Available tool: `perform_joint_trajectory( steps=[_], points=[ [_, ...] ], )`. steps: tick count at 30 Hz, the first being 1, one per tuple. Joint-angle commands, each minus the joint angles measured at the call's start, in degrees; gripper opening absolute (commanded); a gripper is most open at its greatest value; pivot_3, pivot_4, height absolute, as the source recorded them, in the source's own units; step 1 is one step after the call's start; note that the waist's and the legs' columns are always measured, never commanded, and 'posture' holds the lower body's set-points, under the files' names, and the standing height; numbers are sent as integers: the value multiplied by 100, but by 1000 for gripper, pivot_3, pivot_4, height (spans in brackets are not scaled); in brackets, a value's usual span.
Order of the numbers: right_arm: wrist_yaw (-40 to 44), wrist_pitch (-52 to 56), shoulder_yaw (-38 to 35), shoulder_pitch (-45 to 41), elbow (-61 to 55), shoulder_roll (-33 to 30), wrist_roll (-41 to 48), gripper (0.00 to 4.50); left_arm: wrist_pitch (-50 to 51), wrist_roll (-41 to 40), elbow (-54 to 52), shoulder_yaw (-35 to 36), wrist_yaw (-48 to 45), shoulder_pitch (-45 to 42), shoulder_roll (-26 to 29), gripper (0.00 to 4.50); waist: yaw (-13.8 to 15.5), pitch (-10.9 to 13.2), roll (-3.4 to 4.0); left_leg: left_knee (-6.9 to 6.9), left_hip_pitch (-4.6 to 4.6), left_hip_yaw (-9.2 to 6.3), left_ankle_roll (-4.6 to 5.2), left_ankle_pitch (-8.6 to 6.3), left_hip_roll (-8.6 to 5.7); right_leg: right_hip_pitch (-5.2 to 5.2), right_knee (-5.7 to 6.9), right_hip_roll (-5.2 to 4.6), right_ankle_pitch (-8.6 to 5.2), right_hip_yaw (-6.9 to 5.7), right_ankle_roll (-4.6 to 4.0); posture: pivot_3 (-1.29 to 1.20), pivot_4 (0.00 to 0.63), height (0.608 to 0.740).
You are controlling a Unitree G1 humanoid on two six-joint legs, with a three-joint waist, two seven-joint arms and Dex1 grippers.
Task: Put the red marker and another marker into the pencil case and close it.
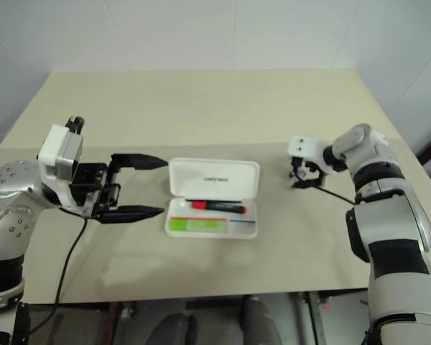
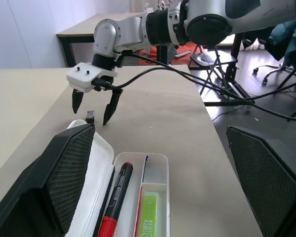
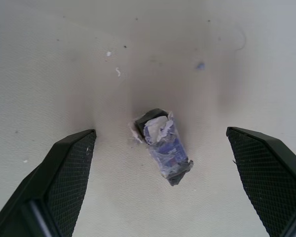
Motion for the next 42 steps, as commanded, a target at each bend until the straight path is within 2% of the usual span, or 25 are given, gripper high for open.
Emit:
perform_joint_trajectory(
  steps=[1, 9, 11, 21, 35, 39, 42],
  points=[
    [483, 65, 143, 158, 104, -11, -165, 3896, 9, -143, -220, 100, 39, -23, 107, 4500, -2, 0, 0, 0, 0, 0, 0, 0, 0, 0, -1, 0, 0, 0, 0, 0, 150, 740],
    [810, 23, 119, 319, 73, 30, -134, 946, 64, -214, -311, 134, 107, 60, 109, 4500, -14, -3, -5, -1, 2, 0, 0, 0, 1, 2, 0, 1, 0, -1, 0, 0, 150, 740],
    [689, 1, 129, 354, 62, 20, -160, 387, 60, -214, -314, 121, 112, 68, 100, 4500, -11, -6, -10, -1, 4, -1, 0, 0, 0, 4, 1, 0, 0, -1, 0, 0, 150, 740],
    [862, -329, 86, 471, 6, -10, -78, 308, -6, -161, -218, 13, 78, -6, 21, 4500, -8, -15, -25, -1, 11, -3, -1, 0, 0, 11, 1, 0, -1, -2, -1, 0, 150, 740],
    [2454, -532, -987, 407, -682, -24, 1616, 308, -289, 27, 119, -173, -120, 36, -44, 4500, -67, -4, -7, -5, 13, 5, -2, 1, 3, 7, 4, 2, -1, 2, -1, 0, 150, 740],
    [2464, 316, -1067, 816, -1941, -100, 2837, 308, -440, 96, 264, -200, -230, 97, -50, 4500, -51, -3, -5, -5, 14, 3, -3, 1, 6, 6, 7, 4, -1, 2, -2, 0, 150, 740],
    [2464, 1676, -1096, 1632, -3897, -395, 3672, 308, -516, 141, 292, -234, -248, 186, -89, 4500, -11, -2, -3, -5, 8, 0, -2, 0, 6, 3, 5, 2, -1, 0, -2, 0, 150, 740]
  ],
)
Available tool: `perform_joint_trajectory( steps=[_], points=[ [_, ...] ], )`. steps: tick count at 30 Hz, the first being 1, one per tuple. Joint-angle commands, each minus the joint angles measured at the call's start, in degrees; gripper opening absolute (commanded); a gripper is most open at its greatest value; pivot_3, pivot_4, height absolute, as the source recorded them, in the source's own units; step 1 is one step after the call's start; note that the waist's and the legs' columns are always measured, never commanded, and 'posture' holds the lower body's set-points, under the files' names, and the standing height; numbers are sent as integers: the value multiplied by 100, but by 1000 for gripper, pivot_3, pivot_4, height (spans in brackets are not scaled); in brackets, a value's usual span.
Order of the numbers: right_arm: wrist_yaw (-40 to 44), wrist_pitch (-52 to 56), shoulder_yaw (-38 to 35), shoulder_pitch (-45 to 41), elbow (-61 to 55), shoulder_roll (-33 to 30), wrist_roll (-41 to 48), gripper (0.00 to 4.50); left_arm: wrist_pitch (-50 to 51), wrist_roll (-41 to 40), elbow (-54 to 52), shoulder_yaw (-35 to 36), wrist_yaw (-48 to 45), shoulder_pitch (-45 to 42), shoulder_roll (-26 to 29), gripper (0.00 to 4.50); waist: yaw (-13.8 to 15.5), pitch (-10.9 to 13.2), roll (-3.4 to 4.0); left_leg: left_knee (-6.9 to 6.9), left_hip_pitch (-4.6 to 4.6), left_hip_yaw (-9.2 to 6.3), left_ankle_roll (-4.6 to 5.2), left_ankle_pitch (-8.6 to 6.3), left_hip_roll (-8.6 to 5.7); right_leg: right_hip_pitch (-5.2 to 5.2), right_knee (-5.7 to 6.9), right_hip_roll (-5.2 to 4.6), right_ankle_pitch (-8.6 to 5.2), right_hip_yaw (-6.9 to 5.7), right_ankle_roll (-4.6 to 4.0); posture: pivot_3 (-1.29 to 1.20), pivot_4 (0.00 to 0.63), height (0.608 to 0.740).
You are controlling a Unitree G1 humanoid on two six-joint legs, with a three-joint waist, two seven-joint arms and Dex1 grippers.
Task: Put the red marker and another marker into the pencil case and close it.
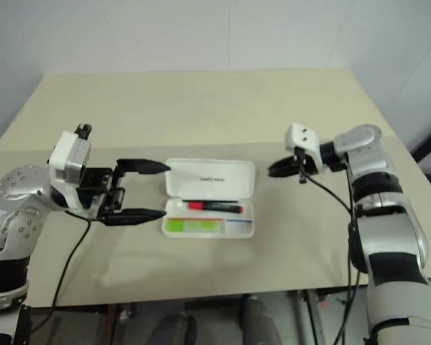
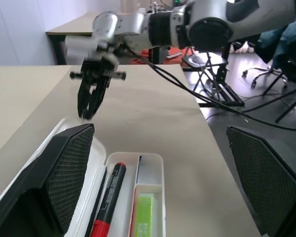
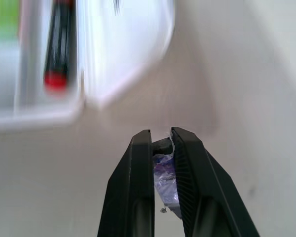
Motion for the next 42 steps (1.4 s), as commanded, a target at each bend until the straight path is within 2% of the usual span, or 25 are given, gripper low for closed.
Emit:
perform_joint_trajectory(
  steps=[1, 8, 14, 18, 22, 27, 35, 42],
  points=[
    [521, 1583, -170, 744, -2162, -401, 981, 308, -187, 46, 21, 7, -70, 104, -40, 4500, 57, 2, 3, 0, -5, -1, 1, -1, -1, -3, -2, -2, 0, -1, 0, 0, 150, 740],
    [-492, 4280, -713, 2511, -5818, -1000, 2422, 308, -401, 211, 93, -222, -186, 223, -188, 4500, 190, 2, 4, 5, -17, -4, 10, -5, -4, -10, -5, -6, 0, -5, 1, 0, 150, 740],
    [-1717, 5447, -1181, 3150, -7226, -893, 3087, 308, -659, 380, 368, -502, -506, 175, -308, 4500, 159, 2, 4, 6, -10, -1, 11, -5, -5, -7, -5, -4, 0, -1, 0, 0, 150, 740],
    [-2263, 5618, -1120, 3392, -7533, -756, 3217, 308, -1085, 687, 585, -754, -835, 173, -318, 4500, 155, 2, 3, 6, -6, -1, 13, -4, -5, -7, -11, 0, 0, 0, -3, 0, 150, 740],
    [-2479, 5299, -706, 3527, -7500, -618, 2942, 308, -1649, 1117, 914, -1063, -1119, 139, -385, 4500, 154, 1, 2, 6, -4, 0, 14, -3, -5, -7, -11, 0, -1, 1, -5, 0, 150, 740],
    [-2337, 4795, -223, 3419, -7117, -612, 2600, 308, -2012, 1383, 1152, -1177, -1183, 36, -483, 4500, 161, 0, 1, 6, -9, -1, 17, -2, -7, -7, -10, 0, 0, 0, -3, 0, 150, 740],
    [-1999, 4160, 536, 3101, -6491, -473, 2040, 308, -1995, 1419, 1002, -1151, -973, 165, -555, 4500, 152, 0, 1, 6, -12, -2, 24, -6, -5, -7, -5, 0, 2, -1, 0, 0, 150, 740],
    [-1706, 3938, 860, 2925, -6098, -513, 1690, 308, -1930, 1374, 802, -1069, -805, 319, -514, 4500, 157, 0, 1, 6, -14, -2, 25, -6, -5, -7, -5, -1, 2, -2, 0, 0, 150, 740]
  ],
)
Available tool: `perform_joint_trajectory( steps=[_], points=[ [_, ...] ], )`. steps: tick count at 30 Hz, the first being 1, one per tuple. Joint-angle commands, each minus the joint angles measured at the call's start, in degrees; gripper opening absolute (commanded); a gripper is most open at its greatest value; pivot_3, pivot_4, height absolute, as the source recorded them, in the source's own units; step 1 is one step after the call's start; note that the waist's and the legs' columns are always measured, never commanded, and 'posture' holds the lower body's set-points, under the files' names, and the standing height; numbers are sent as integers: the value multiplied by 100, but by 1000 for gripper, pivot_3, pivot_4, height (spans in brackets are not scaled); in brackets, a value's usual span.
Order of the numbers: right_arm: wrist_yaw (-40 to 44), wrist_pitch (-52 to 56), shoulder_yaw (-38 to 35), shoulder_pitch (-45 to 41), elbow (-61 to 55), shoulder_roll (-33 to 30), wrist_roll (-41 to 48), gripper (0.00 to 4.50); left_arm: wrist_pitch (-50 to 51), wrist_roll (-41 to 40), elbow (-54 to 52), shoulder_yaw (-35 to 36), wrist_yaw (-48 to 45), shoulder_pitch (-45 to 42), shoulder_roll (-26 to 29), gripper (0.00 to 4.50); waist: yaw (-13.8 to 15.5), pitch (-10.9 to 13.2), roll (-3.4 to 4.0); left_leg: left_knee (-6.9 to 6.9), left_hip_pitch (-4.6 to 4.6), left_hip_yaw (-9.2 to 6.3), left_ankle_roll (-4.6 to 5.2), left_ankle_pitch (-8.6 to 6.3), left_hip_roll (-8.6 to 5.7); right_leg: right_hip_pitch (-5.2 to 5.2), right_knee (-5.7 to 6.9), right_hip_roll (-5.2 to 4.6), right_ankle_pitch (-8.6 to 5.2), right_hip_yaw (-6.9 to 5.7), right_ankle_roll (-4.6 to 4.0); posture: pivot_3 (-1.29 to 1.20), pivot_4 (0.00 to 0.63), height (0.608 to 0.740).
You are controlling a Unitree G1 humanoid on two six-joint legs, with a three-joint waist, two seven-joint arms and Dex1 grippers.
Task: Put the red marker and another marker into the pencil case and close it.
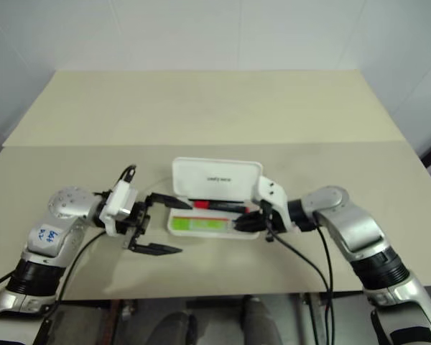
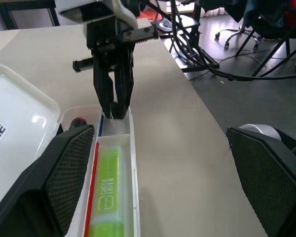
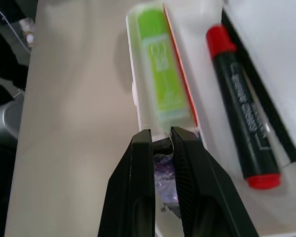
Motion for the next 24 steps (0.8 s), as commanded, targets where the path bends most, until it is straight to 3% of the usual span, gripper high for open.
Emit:
perform_joint_trajectory(
  steps=[1, 13, 17, 24],
  points=[
    [204, -163, 93, -161, 35, -60, -154, 308, -9, -59, -245, 149, 86, 21, 56, 4500, 0, 0, 0, 0, 1, 0, 0, 0, 0, 0, 2, 0, 0, 0, 0, 0, 150, 740],
    [534, -736, 373, -505, 629, -86, -834, 308, -42, -60, -298, 163, 271, 45, 23, 4500, 5, 0, 0, 0, 3, 0, -1, 0, 0, 0, 3, 0, 0, 0, 0, 0, 150, 740],
    [610, -767, 364, -597, 661, -18, -886, 1577, -58, -52, -293, 155, 316, 30, 9, 4500, 4, 0, 0, 0, 2, 0, -1, 1, -2, 1, 2, -1, 0, 0, 0, 0, 150, 740],
    [641, -649, 167, -745, 619, 161, -746, 4204, -103, -40, -244, 161, 346, 5, 5, 4500, -9, 0, 0, 0, 2, 1, -1, 0, 0, 1, -1, 0, 0, 0, 1, 0, 150, 740]
  ],
)
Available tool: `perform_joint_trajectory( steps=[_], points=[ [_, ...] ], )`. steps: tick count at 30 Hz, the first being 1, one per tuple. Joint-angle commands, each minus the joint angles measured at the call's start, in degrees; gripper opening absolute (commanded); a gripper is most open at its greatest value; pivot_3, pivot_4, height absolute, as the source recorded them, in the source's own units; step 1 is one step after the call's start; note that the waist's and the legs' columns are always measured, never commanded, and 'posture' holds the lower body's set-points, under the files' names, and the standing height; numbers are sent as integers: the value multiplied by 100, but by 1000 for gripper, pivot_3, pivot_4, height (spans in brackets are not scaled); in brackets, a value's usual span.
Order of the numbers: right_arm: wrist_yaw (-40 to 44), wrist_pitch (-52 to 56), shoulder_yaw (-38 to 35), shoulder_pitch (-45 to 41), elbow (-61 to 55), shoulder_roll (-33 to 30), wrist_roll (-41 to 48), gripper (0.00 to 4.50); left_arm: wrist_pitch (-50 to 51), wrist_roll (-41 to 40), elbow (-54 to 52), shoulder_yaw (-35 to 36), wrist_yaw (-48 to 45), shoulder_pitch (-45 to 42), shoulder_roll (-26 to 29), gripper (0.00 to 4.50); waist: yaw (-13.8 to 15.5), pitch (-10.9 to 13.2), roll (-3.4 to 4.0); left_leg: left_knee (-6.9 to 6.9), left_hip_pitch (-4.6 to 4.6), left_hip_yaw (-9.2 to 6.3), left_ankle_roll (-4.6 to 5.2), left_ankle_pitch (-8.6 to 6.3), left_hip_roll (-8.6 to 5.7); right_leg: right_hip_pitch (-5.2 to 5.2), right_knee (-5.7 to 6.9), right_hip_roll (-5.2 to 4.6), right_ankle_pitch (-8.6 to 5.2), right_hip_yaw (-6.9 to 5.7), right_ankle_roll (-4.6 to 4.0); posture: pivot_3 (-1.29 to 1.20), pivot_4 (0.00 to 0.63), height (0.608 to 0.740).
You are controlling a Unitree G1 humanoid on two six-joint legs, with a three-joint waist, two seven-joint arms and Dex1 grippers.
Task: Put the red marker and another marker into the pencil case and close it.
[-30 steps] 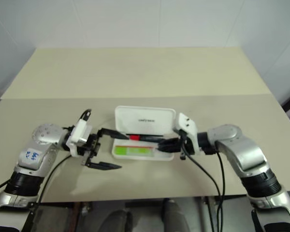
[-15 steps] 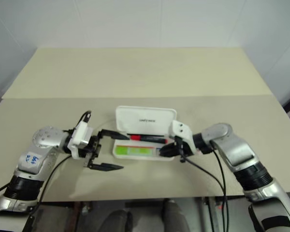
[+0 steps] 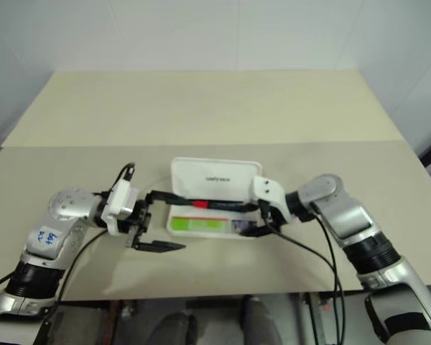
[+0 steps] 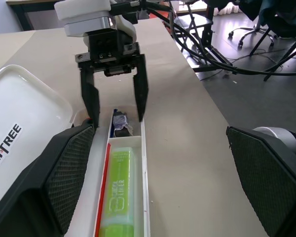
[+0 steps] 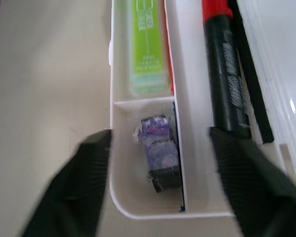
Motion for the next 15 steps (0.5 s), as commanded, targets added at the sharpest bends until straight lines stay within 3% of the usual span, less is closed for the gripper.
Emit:
perform_joint_trajectory(
  steps=[1, 8, 15],
  points=[
    [69, 80, -251, -171, -169, 59, 227, 4473, -86, -42, -82, 157, 37, -11, 10, 4500, 4, 0, 0, 0, 0, -1, 0, 0, 0, 0, 1, 0, 0, 0, 0, 0, 150, 740],
    [52, 250, -930, 63, -723, 28, 955, 4473, -48, -105, -133, 297, 155, 75, 32, 4500, 13, 0, 0, 0, -2, -4, 0, 0, 1, 0, 0, 0, 0, -1, 0, 0, 150, 740],
    [-318, -8, -2495, 1191, -1624, -74, 1851, 4473, 93, -381, -227, 915, 533, 421, 37, 4500, 33, 0, 0, -3, -7, -1, 6, -4, 0, 0, -11, -5, 2, -2, 3, 0, 150, 740]
  ],
)
